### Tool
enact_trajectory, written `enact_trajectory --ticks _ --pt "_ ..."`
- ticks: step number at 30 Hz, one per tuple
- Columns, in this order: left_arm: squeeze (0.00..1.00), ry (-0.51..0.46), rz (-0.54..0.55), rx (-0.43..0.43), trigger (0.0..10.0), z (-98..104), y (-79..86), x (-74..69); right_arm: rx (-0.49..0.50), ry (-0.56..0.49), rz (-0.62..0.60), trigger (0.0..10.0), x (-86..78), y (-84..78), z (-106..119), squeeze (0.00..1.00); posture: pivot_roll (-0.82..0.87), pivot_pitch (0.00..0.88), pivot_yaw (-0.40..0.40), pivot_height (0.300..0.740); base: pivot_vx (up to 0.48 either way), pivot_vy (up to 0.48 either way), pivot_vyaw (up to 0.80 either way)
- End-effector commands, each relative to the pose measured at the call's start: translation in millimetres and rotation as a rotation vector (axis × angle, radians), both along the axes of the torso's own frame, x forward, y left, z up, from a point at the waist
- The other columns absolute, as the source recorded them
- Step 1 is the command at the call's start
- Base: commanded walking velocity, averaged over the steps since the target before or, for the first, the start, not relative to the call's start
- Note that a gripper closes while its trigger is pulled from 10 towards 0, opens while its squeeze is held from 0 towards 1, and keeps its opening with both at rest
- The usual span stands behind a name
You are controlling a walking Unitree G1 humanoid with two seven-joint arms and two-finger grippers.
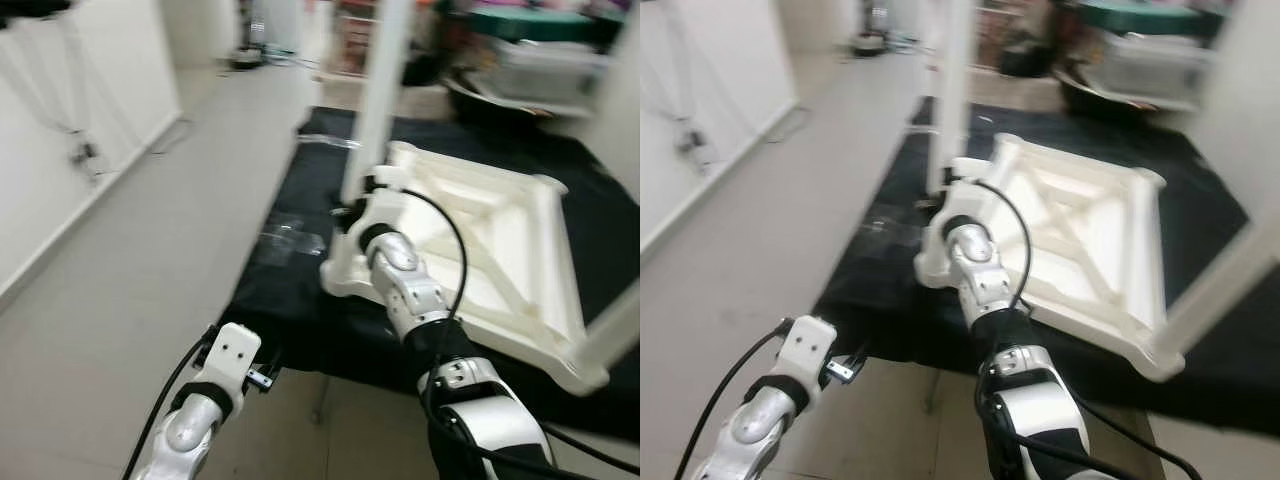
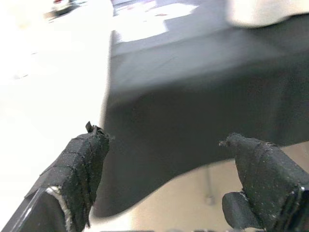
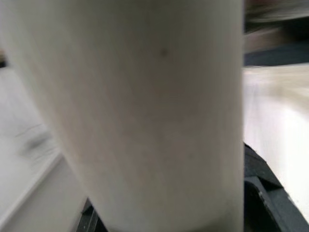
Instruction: Building children table
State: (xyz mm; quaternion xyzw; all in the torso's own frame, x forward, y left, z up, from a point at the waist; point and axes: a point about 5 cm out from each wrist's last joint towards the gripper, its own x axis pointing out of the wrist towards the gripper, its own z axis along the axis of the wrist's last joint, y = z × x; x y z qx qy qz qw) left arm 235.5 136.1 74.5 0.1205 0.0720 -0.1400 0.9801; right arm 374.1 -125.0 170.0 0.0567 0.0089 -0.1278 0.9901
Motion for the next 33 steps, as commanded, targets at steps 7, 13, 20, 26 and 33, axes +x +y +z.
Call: enact_trajectory --ticks 7,13,20,26,33 --pt "0.00 0.006 -0.021 -0.001 10.0 1 -3.1 2.4 0.047 0.095 -0.034 10.0 -31.5 -5.6 -25 0.00 0.10 0.000 -0.067 0.740 0.000 0.000 0.00" --pt "0.00 -0.005 -0.013 0.001 10.0 3 -1.3 7.4 0.080 -0.189 0.389 10.0 -10.0 17.2 33 1.00 0.11 0.000 -0.081 0.740 0.000 0.000 0.00" --pt "0.00 -0.005 0.000 -0.006 10.0 2 -0.7 5.2 0.066 -0.305 0.847 10.0 -12.7 33.9 63 0.00 0.12 0.000 -0.076 0.740 0.000 0.000 0.00" --pt "0.00 -0.004 -0.004 -0.006 10.0 2 -1.4 3.7 0.022 -0.311 0.969 10.0 -17.7 37.3 65 0.00 0.13 0.000 -0.080 0.740 0.000 0.000 0.00" --pt "0.00 -0.009 -0.005 0.006 10.0 5 4.7 2.0 -0.053 -0.066 0.853 0.0 -9.7 45.2 12 0.00 0.15 0.000 -0.090 0.740 0.000 0.000 0.00"
